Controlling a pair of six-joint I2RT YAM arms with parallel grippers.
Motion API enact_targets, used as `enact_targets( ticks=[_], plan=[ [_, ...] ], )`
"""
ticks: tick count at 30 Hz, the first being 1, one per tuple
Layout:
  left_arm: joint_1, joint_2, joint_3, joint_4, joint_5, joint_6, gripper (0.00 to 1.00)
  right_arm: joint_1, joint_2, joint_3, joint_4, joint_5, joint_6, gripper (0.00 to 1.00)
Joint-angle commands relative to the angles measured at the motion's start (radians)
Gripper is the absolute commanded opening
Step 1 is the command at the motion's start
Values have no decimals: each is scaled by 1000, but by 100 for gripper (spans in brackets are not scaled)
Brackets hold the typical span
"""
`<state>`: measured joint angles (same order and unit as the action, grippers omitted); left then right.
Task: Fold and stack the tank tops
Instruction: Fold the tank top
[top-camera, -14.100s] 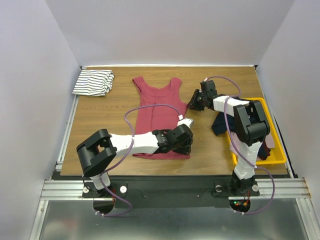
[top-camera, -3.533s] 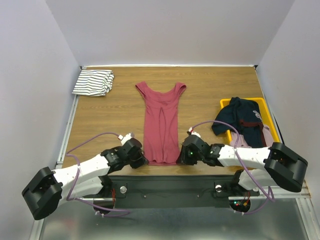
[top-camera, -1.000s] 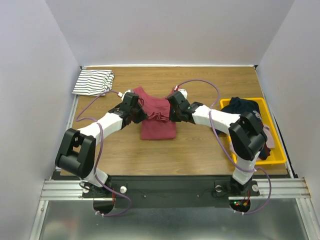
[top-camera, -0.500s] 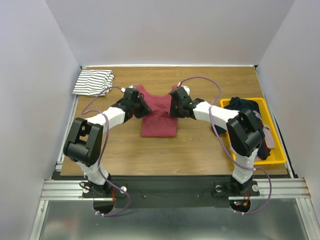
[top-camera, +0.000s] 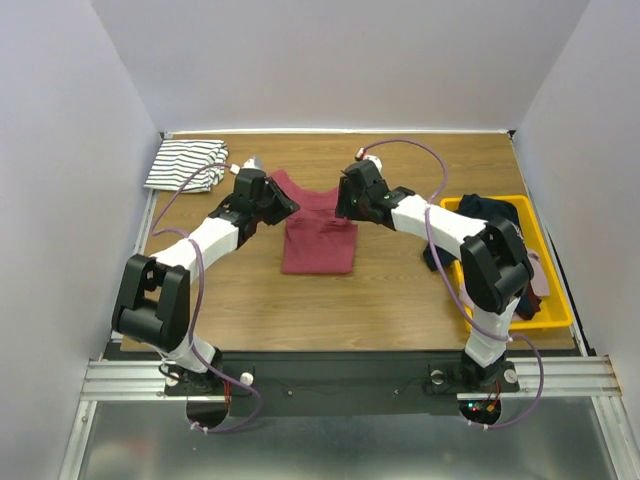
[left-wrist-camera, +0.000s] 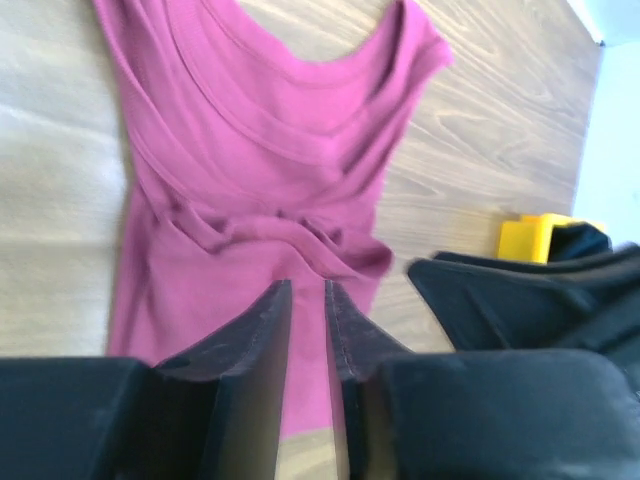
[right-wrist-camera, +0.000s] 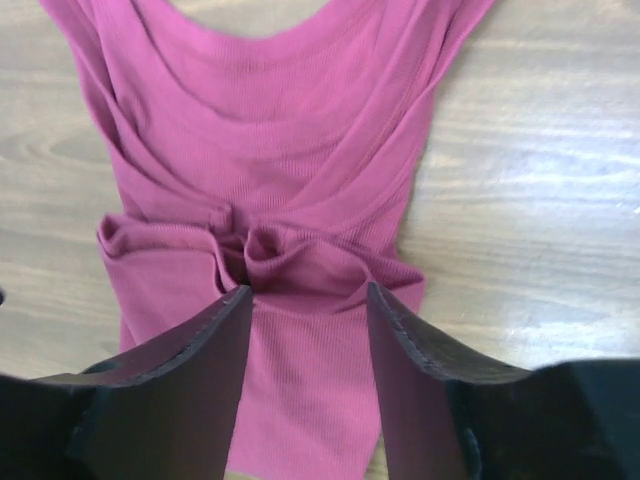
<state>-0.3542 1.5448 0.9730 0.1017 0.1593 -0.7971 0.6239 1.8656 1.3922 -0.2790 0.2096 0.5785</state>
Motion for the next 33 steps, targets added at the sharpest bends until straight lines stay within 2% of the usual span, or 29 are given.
enact_targets(
  ticks=[1,3,9,18,20,27,33],
  plan=[
    [-52,-74,-100,9,-10,-57,22,51,-25,-10,29,-21,-28,50],
    [-69,-94,-144,32,-26,-80,13,60,4,4,29,-33,-31,46],
    [-109,-94,-244,78,-37,-137,2,62,85,80,27,-36,-39,42],
    [-123,-31,-289,99,-61,-162,0,5,242,224,24,-16,-60,39],
    [-123,-22,-315,113,-58,-180,1,-13,259,247,23,-19,-60,39],
    [-123,-8,-344,148,-44,-191,21,-18,254,255,24,-29,-81,39],
    [-123,-35,-365,147,-60,-200,24,-18,198,237,24,-26,-97,39]
  ],
)
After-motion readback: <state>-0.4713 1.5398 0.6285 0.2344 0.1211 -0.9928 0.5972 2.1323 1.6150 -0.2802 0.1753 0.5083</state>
